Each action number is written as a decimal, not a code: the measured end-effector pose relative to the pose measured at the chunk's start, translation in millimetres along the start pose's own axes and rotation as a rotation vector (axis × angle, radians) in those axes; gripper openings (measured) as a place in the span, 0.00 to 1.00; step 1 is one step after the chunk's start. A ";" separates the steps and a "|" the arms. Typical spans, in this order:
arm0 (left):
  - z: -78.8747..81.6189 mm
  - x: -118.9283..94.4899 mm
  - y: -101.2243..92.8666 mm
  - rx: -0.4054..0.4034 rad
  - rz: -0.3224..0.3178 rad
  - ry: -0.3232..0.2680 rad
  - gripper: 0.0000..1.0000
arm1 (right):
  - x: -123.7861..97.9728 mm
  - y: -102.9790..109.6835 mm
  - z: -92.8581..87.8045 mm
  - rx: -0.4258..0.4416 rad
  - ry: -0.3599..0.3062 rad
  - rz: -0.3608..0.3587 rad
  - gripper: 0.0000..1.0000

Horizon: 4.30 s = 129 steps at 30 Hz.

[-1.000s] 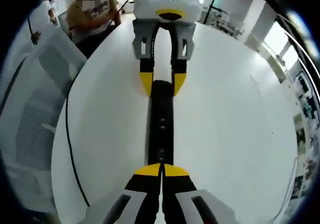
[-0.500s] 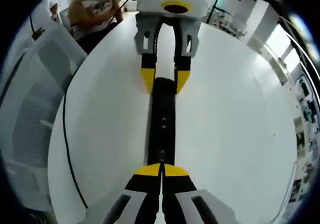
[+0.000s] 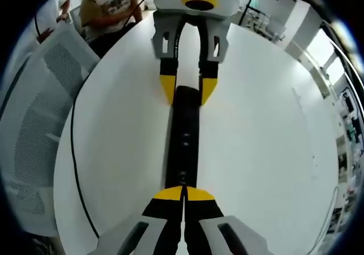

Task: Press the specified remote control buttons in sequence, fully releasing each button before pressing the next.

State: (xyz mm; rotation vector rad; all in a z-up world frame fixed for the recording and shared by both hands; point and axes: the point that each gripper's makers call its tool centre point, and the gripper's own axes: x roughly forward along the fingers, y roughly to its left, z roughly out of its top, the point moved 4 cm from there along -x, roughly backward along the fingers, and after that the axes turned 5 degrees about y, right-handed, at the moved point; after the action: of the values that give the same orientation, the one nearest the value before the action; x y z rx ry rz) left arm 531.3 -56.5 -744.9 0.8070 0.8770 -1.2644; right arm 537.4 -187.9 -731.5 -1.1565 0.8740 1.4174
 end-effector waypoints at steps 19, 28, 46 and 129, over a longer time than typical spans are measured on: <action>0.1 -0.4 -0.4 -0.009 0.006 -0.001 0.23 | 1.9 0.4 1.1 -0.020 0.019 0.025 0.00; -0.3 -0.3 -0.2 -0.010 0.007 -0.008 0.23 | 4.1 -0.2 2.6 -0.033 0.049 0.047 0.00; -1.0 0.0 1.1 -0.008 -0.001 -0.017 0.23 | 5.2 0.9 2.1 -0.023 0.067 0.049 0.00; 2.7 0.6 -1.1 0.015 -0.004 0.001 0.23 | -18.2 -2.4 14.0 -0.025 -0.002 -0.044 0.00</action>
State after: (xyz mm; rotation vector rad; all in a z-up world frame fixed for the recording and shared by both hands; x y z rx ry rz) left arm 530.5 -59.3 -744.3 0.8183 0.8717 -1.2757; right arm 536.6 -179.2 -710.1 -1.1865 0.8270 1.3969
